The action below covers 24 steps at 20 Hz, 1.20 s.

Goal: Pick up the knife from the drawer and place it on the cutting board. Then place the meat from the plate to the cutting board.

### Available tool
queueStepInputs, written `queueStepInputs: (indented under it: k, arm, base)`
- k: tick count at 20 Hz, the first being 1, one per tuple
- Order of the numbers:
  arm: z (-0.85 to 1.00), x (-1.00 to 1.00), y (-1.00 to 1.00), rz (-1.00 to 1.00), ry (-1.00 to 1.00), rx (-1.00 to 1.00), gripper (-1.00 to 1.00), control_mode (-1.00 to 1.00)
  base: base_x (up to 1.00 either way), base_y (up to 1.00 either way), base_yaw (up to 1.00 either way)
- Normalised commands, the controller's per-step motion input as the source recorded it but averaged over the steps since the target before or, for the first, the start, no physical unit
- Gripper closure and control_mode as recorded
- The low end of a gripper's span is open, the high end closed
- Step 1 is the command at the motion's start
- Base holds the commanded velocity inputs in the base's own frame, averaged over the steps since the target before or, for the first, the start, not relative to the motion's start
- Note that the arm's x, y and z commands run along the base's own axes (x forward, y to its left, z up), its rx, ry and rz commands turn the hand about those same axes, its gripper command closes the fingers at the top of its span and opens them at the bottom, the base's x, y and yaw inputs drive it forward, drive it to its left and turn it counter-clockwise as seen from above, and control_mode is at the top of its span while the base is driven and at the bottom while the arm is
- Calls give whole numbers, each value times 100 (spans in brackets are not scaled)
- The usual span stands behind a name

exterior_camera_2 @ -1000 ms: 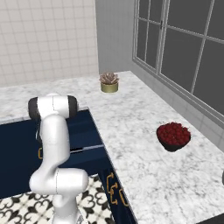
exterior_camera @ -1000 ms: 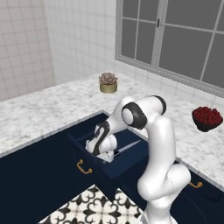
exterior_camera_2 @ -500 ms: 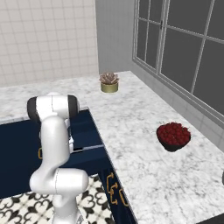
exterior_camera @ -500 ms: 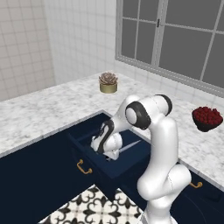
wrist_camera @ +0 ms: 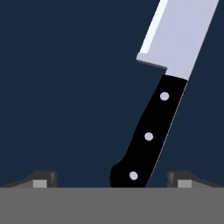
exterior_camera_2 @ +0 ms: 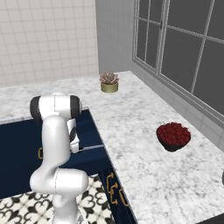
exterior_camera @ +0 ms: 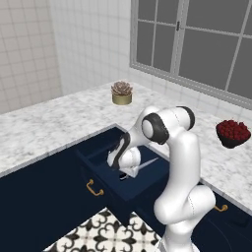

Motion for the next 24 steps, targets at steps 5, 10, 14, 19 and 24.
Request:
queueStepInputs:
  k: [5,10,14,19,24]
  arm:
    - [-14,37,-13,0,0,2,-100,-100]
    - [-31,22,-1,0,0,3,-100,-100]
    - [-43,6,0,0,0,1,-100,-100]
    - [-40,-11,0,2,0,0,-100,-100]
    - [-58,-6,0,3,1,0,-100,-100]
  base:
    - [0,0,0]
    - [0,0,0]
    - [0,0,0]
    - [0,0,0]
    - [0,0,0]
